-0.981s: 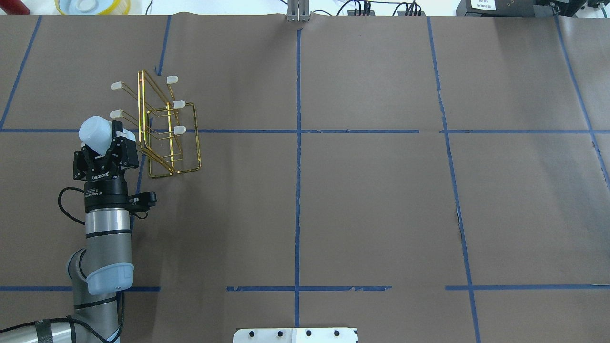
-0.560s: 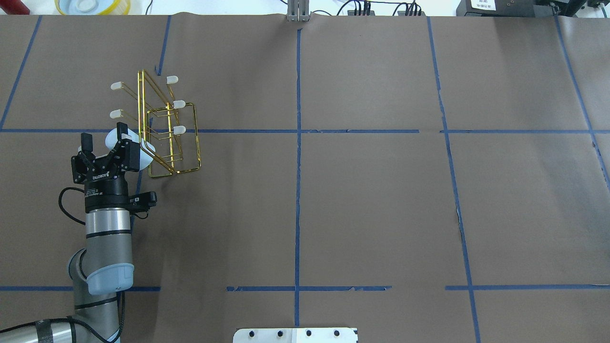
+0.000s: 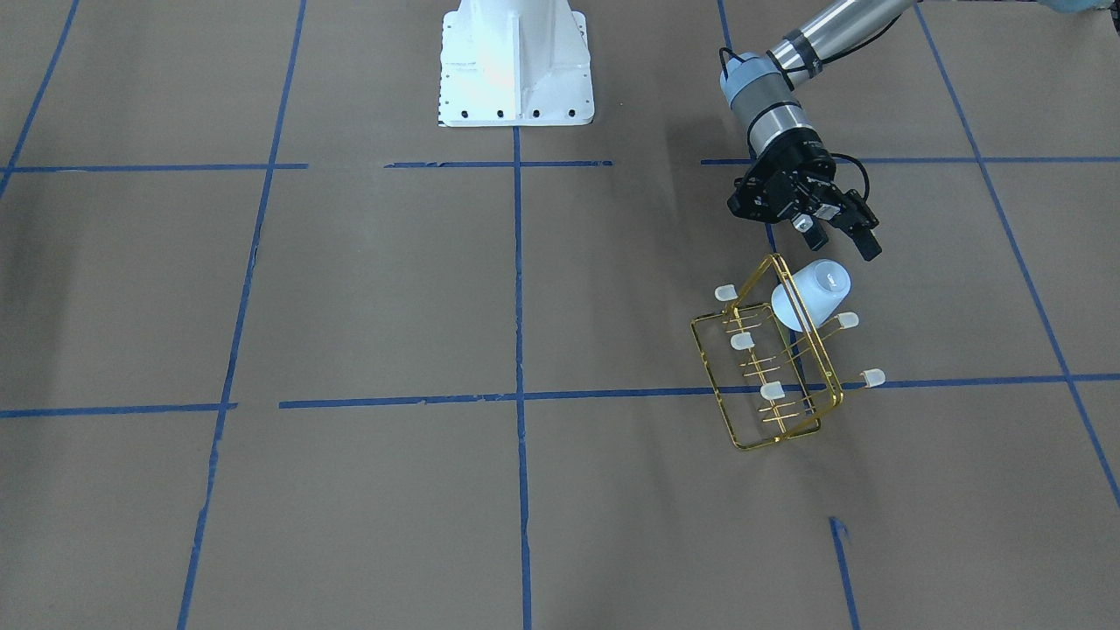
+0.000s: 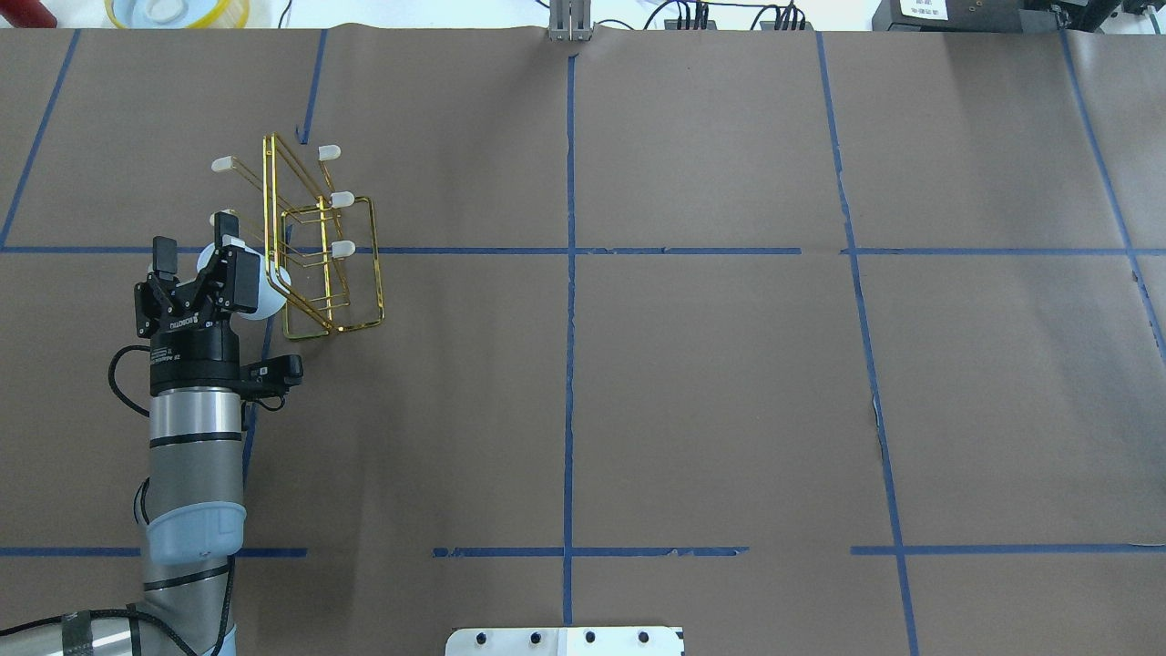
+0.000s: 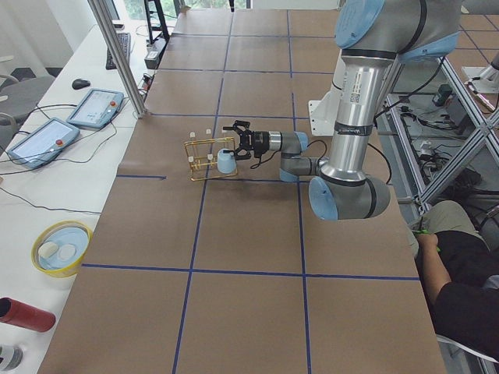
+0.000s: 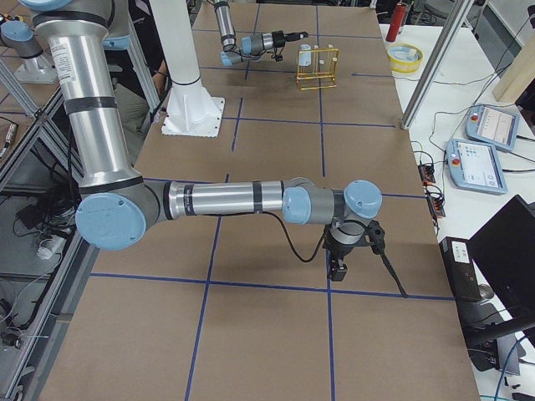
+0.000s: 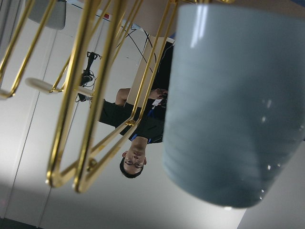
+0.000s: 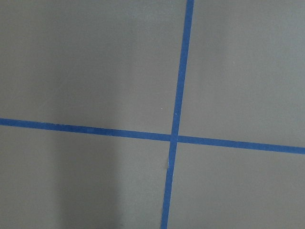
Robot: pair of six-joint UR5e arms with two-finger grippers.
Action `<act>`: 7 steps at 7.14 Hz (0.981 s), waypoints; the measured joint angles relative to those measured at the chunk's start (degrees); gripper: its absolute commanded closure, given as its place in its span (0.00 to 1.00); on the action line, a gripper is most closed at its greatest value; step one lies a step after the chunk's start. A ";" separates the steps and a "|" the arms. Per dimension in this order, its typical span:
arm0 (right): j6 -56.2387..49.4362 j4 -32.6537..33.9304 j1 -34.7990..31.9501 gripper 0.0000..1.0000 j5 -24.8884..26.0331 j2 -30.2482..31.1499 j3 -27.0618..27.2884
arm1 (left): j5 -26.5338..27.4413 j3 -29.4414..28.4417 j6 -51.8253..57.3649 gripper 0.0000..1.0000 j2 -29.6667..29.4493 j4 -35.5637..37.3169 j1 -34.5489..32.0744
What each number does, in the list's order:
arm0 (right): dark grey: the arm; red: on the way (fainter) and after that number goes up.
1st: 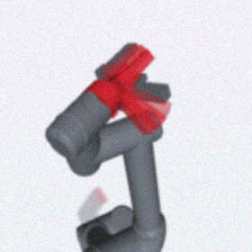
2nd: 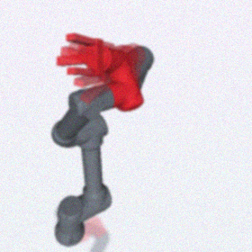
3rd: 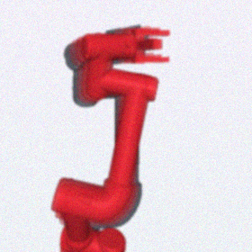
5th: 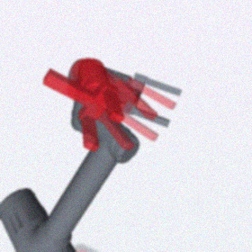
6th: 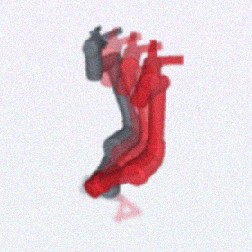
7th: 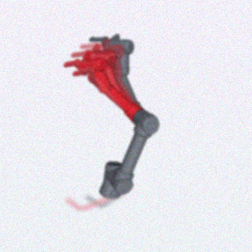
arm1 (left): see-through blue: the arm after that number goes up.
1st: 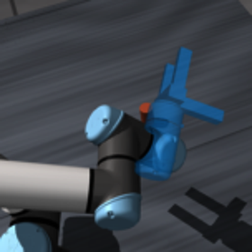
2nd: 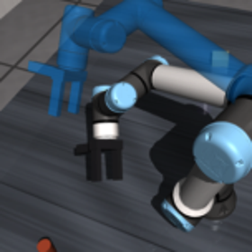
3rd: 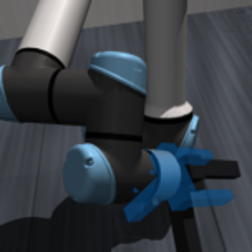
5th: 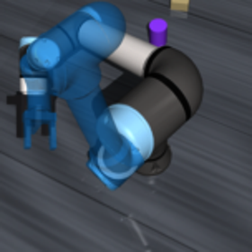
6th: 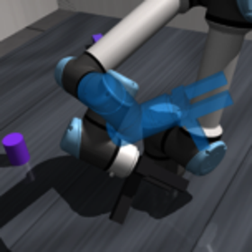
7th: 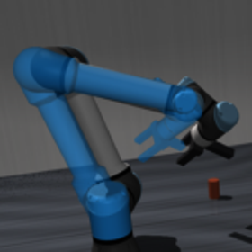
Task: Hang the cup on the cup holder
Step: 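Slide the cup onto a white peg of the gold rack with the left gripper, then open the left gripper to release the cup on the peg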
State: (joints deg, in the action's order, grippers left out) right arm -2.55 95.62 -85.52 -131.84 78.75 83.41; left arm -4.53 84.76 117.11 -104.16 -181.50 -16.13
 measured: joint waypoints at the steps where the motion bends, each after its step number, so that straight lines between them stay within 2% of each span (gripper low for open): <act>1: 0.00 0.00 0.00 0.00 0.00 0.00 0.00 | -1.62 1.73 0.15 0.00 0.12 -4.91 -0.22; 5: 0.00 0.00 0.00 0.00 0.00 0.00 0.00 | -6.00 3.37 -0.90 0.00 -0.63 -22.19 -1.94; 7: 0.00 0.00 0.00 0.00 0.00 0.00 0.00 | -6.21 3.46 -7.52 0.00 -0.63 -26.41 -1.97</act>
State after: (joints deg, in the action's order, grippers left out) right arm -2.55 95.63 -85.52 -131.84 78.75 83.41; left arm -10.74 88.22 109.59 -104.79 -207.91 -18.11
